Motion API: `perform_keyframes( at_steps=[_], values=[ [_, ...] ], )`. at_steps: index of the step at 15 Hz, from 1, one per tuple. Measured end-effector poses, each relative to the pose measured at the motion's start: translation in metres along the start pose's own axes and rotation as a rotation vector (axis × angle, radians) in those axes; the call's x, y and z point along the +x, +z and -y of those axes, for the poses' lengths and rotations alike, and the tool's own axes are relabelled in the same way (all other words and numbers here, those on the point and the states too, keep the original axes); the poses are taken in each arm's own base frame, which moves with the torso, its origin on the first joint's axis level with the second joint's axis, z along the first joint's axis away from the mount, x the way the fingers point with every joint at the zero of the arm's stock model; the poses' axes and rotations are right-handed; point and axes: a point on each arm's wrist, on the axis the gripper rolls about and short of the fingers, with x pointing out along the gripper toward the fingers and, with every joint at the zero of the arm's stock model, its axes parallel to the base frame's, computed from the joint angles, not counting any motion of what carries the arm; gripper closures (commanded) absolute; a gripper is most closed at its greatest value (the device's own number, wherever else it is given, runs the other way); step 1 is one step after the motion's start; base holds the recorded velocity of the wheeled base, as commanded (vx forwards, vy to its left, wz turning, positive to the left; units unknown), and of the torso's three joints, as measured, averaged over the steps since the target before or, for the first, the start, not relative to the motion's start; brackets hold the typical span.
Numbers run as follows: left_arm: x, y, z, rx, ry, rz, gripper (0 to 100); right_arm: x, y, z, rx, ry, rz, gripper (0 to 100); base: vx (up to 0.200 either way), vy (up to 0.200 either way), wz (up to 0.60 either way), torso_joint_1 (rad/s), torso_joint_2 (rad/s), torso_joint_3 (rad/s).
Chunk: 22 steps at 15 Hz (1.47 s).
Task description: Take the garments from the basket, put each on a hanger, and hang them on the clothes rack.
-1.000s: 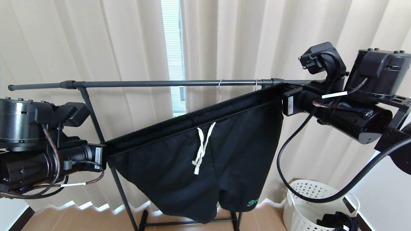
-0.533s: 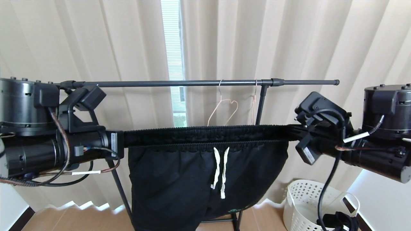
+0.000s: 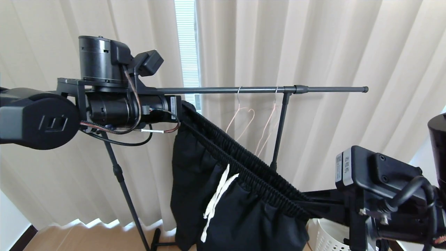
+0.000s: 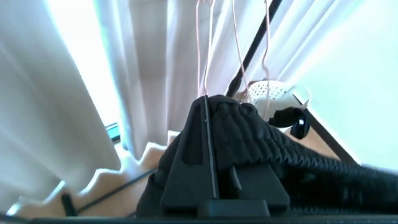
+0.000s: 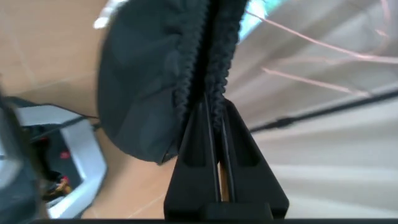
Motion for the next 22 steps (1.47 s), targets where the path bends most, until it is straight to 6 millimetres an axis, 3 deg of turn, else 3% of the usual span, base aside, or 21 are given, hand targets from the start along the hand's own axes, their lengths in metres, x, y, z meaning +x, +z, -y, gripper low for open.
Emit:
perform_keyframes(
  at_steps=[4, 6, 9, 12, 17, 20, 22],
  values=[
    [0.021, 0.006, 0.01, 0.013, -0.081, 0.006, 100, 0.01, 0.034, -0.043, 0.228, 0.19, 0.12, 100, 0.0, 0.0, 0.0, 0.0, 0.0, 0.0],
    [0.029, 0.006, 0.016, 0.019, -0.099, 0.005, 100, 0.02, 0.049, -0.05, 0.318, 0.217, 0.196, 100, 0.0, 0.0, 0.0, 0.0, 0.0, 0.0],
    [0.032, 0.0, 0.015, 0.019, -0.093, -0.02, 100, 0.026, 0.045, -0.049, 0.306, 0.204, 0.146, 100, 0.0, 0.0, 0.0, 0.0, 0.0, 0.0],
    [0.02, -0.008, 0.008, 0.062, -0.062, -0.127, 100, 0.028, 0.029, -0.021, 0.233, 0.024, 0.033, 100, 0.0, 0.0, 0.0, 0.0, 0.0, 0.0],
    [-0.031, -0.021, -0.002, 0.138, -0.005, -0.321, 100, 0.04, 0.019, 0.044, 0.235, -0.368, -0.058, 100, 0.0, 0.0, 0.0, 0.0, 0.0, 0.0],
    [-0.053, -0.062, 0.004, 0.136, 0.0, -0.468, 100, 0.068, 0.022, 0.071, 0.269, -0.463, -0.019, 100, 0.0, 0.0, 0.0, 0.0, 0.0, 0.0],
    [-0.061, -0.095, 0.024, 0.15, -0.042, -0.578, 100, 0.091, 0.029, 0.084, 0.322, -0.514, 0.057, 100, 0.0, 0.0, 0.0, 0.0, 0.0, 0.0]
  ],
)
